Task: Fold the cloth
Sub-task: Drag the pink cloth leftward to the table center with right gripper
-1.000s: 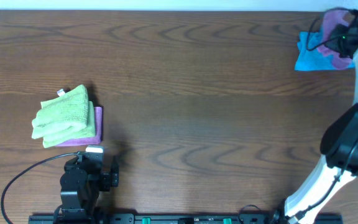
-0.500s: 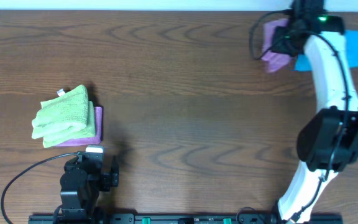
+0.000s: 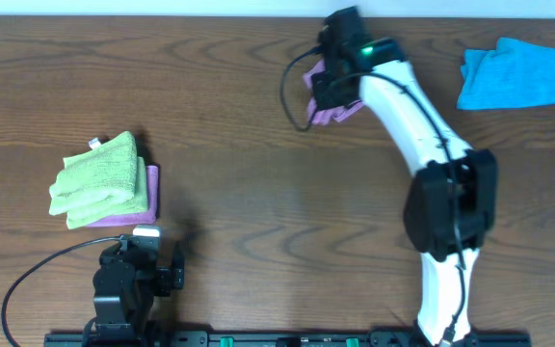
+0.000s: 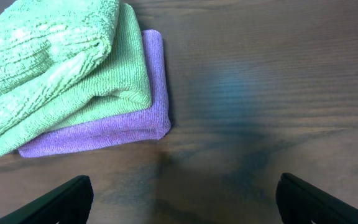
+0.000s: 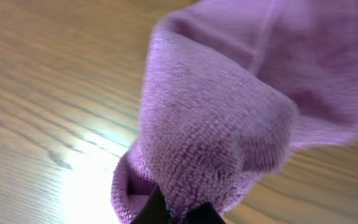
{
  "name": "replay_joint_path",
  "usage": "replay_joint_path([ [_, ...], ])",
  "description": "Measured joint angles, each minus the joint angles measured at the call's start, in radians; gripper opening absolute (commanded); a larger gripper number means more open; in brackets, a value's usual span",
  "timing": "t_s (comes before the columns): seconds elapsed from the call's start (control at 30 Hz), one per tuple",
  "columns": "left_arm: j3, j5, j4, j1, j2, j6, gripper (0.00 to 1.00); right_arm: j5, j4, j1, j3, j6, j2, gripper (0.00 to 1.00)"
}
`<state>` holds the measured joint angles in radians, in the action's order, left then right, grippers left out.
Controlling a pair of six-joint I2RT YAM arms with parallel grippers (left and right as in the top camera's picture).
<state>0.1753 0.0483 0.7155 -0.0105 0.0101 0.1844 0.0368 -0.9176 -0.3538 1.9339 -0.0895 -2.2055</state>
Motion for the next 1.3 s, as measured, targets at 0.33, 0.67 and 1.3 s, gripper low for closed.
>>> replay_joint_path([
  [0.33,0.000,0.000,0.000,0.000,0.000,0.000,0.95,0.061,0.132,-0.189,-0.006,0.004,-0.119,0.25],
  [0.67,0.000,0.000,0.000,0.000,0.000,0.000,0.95,0.080,0.161,-0.258,-0.006,-0.005,-0.123,0.89],
  [1.3,0.000,0.000,0.000,0.000,0.000,0.000,0.95,-0.144,-0.092,-0.151,-0.006,-0.001,0.076,0.97],
])
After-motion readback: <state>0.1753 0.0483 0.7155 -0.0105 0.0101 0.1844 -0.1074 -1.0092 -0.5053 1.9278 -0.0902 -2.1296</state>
